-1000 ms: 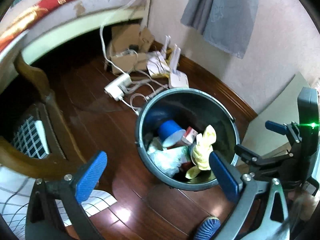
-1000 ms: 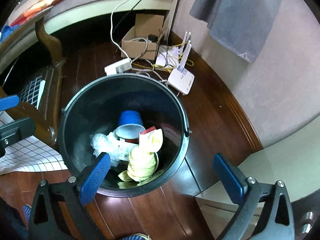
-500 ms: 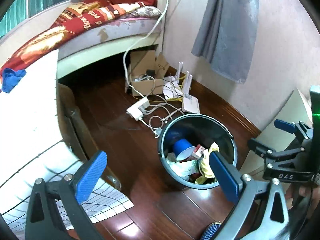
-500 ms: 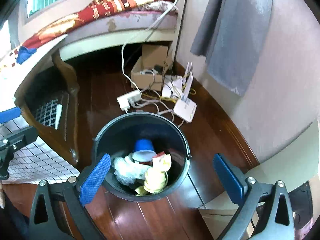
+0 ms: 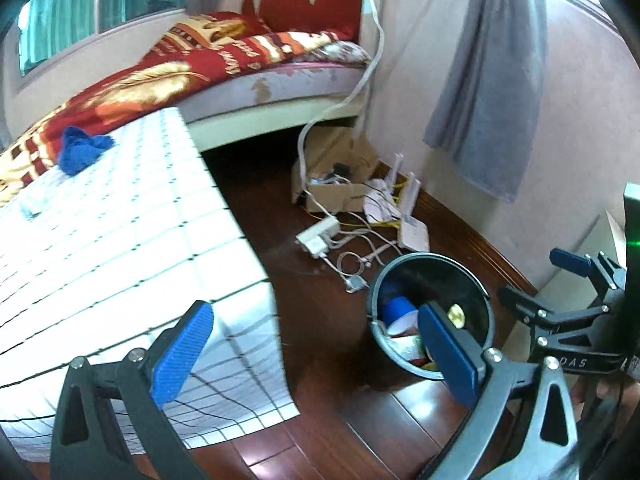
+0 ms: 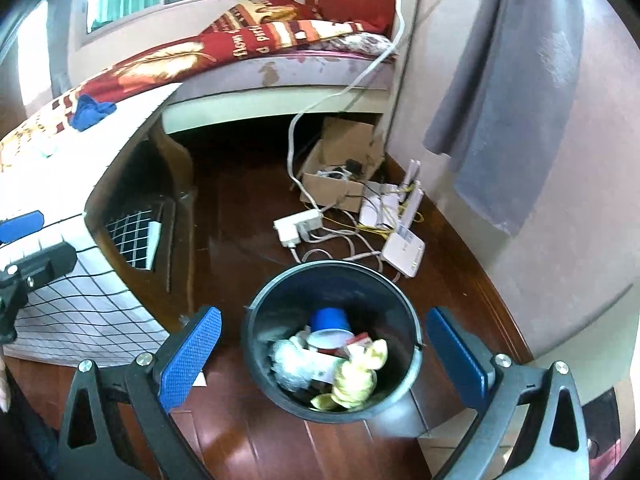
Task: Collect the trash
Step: 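Move both open tools back to the table, then grasp the light blue tissue with the left tool while the right tool grasps the blue cloth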
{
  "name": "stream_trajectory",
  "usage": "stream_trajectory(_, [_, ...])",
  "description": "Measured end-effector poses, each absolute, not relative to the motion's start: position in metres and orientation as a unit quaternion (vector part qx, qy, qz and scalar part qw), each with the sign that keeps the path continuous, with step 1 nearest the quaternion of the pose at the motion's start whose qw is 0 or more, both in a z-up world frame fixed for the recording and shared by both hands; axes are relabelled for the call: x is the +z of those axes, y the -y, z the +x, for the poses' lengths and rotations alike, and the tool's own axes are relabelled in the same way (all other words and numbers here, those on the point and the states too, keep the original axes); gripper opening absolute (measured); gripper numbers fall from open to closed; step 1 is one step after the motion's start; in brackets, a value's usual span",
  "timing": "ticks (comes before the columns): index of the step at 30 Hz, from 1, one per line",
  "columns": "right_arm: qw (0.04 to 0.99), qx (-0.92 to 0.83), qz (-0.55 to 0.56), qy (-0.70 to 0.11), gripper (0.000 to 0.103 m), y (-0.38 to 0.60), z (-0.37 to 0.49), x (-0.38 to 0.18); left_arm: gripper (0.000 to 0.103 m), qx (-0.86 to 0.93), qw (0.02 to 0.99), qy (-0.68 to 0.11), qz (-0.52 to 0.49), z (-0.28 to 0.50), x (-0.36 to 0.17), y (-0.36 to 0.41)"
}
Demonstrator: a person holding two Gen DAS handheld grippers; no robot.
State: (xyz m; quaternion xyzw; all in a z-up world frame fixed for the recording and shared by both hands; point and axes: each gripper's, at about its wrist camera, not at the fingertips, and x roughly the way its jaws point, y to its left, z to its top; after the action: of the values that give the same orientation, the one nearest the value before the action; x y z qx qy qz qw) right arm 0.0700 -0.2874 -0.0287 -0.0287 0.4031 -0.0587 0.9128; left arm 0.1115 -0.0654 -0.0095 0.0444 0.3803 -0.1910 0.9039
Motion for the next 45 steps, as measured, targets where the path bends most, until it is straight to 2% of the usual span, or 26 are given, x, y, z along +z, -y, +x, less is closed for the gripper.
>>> stream_trajectory(17, [0.937, 0.078, -0.05, -0.337, 0.103, 0.159, 0.13, 0.002, 0.102, -0.049, 0.934, -0.353, -0.014, 0.141, 0.016, -0.095])
stream_trajectory(23, [0.926, 0.126, -0.061, -0.352, 0.103, 0.11, 0.164, 0.014, 0.098, 0.003, 0.938, -0.345, -0.028, 0.166, 0.02, -0.152])
stream_trajectory(29, [0.923, 0.163, -0.049, -0.346, 0.103, 0.072, 0.225, 0.03, 0.095, 0.038, 0.939, -0.339, -0.027, 0.2, 0.021, -0.191])
stream_trajectory(37, [0.907, 0.211, -0.102, -0.35, 0.102, -0.013, 0.323, 0.028, 0.093, 0.046, 0.929, -0.365, -0.044, 0.276, 0.002, -0.232])
stream_trajectory(45, [0.888, 0.239, -0.116, -0.376, 0.094, -0.059, 0.399, 0.004, 0.075, 0.045, 0.909, -0.411, -0.05, 0.342, -0.021, -0.251])
